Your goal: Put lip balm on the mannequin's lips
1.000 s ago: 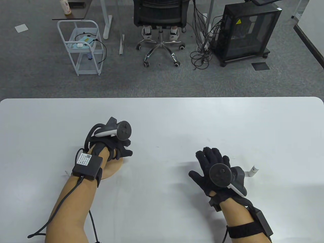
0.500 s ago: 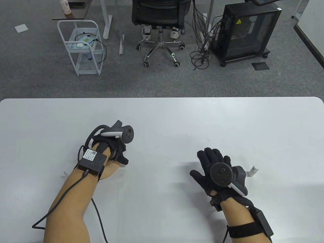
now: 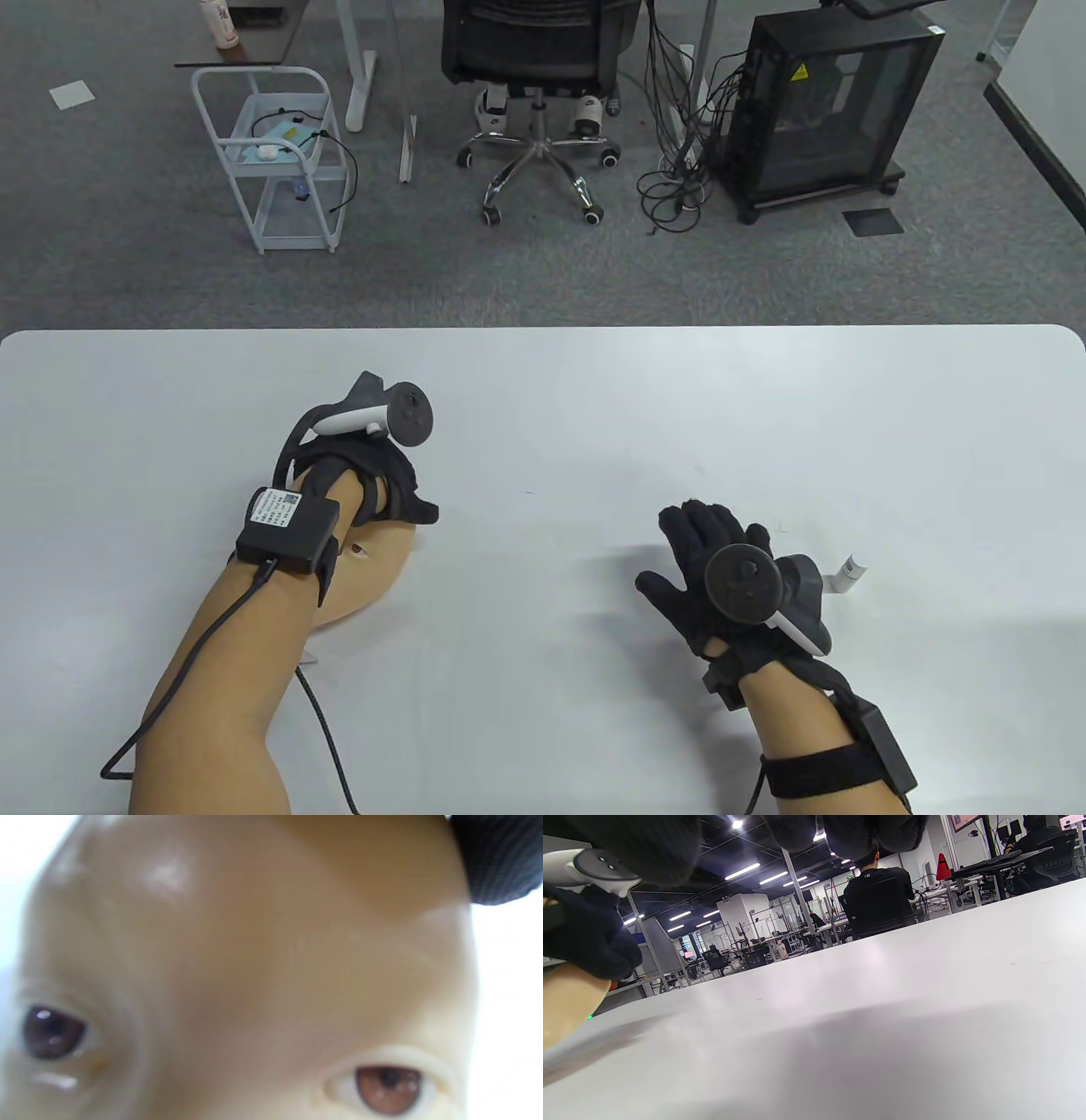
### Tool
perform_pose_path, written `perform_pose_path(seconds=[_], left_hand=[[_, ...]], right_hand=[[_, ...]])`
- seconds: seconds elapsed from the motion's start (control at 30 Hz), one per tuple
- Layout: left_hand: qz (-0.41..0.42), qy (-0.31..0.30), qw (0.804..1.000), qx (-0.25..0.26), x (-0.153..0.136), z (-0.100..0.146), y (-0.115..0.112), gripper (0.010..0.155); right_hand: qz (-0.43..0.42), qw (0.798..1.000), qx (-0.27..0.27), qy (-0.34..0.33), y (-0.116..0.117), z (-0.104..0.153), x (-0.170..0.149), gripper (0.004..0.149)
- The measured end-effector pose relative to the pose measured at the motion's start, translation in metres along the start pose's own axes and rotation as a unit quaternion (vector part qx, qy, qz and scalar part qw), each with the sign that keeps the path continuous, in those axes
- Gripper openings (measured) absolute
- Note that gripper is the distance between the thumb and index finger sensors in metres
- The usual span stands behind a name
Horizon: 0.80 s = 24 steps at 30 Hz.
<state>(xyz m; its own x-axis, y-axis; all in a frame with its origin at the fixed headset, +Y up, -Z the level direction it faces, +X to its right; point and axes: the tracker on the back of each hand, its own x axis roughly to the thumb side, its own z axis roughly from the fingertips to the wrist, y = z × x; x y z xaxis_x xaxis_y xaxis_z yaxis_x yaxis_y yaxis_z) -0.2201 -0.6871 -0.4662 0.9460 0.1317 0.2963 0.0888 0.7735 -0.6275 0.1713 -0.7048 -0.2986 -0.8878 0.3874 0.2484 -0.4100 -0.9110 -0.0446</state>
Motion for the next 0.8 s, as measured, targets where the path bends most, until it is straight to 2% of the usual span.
perform_pose_path(seconds=[0.1,0.2,0.27,0.33,0.47,0.67,0.8], left_hand=[[0.060,0.002,0.998,0.027,0.008,0.014,0.010,0.054],[0.118,0.024,0.991,0.061,0.027,0.026,0.016,0.055],[0.157,0.005,0.986,0.059,0.043,0.026,0.015,0.056],[0.188,-0.004,0.981,0.047,0.059,0.023,0.011,0.056],[0.188,0.017,0.982,0.026,0.085,0.006,0.000,0.056],[0.201,0.066,0.977,0.003,0.106,-0.016,-0.022,0.057],[0.205,0.080,0.976,0.006,0.111,-0.027,-0.026,0.056]], right_hand=[[-0.003,1.000,-0.003,0.000,-0.001,0.000,0.000,0.083],[-0.006,1.000,-0.004,0.000,-0.002,0.000,-0.001,0.083],[-0.007,1.000,-0.006,0.002,-0.002,0.000,-0.002,0.083],[-0.009,1.000,-0.003,0.001,0.000,-0.001,-0.002,0.083],[0.005,1.000,0.001,-0.001,0.003,-0.001,0.000,0.083],[0.024,1.000,-0.015,-0.006,0.000,0.001,0.003,0.083],[0.021,1.000,-0.021,-0.007,-0.002,0.002,0.004,0.083]])
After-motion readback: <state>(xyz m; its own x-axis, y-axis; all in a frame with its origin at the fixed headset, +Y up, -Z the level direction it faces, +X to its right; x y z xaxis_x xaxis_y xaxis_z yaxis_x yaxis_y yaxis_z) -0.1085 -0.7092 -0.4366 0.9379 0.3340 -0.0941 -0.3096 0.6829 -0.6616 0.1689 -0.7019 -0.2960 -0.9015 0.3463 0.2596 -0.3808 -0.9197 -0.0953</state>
